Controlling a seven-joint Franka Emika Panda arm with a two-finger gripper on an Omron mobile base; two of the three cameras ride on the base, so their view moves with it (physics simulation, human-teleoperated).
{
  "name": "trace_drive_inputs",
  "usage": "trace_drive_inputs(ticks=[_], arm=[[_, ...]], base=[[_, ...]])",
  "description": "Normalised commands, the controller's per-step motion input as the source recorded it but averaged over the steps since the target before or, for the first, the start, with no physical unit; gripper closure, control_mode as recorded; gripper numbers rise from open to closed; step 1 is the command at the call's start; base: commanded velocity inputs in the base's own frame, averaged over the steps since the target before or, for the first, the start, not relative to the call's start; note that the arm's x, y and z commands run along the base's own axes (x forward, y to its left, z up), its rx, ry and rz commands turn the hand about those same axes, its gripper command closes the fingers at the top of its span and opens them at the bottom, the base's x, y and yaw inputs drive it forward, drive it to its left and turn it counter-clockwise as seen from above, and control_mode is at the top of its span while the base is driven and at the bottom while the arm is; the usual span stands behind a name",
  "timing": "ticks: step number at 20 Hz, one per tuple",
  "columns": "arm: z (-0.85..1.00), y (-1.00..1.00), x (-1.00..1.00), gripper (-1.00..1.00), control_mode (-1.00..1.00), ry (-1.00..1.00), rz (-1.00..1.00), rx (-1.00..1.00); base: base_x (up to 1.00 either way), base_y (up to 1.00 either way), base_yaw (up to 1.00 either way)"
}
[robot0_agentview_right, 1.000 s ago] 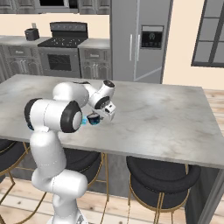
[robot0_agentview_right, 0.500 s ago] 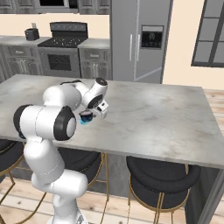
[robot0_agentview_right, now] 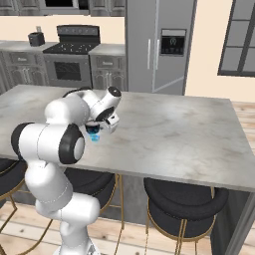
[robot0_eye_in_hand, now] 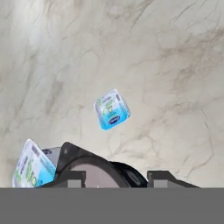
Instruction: Stack the yogurt containers by placing the smaller containers on top of the larger containers.
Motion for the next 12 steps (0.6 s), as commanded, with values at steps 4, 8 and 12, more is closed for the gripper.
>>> trace_drive_inputs(ticks=[4, 8, 12], arm=[[0.02, 0.25, -0.05, 1.0, -1.0, 0.0, -0.04, 0.09], [0.06, 0.36, -0.01, 1.0, -1.0, 0.0, -0.01, 0.06], [0.06, 0.4, 0.0, 1.0, -1.0, 0.0, 0.0, 0.05]], base=[[0.0, 0.0, 0.0], [0.0, 0.0, 0.0], [0.0, 0.0, 0.0]])
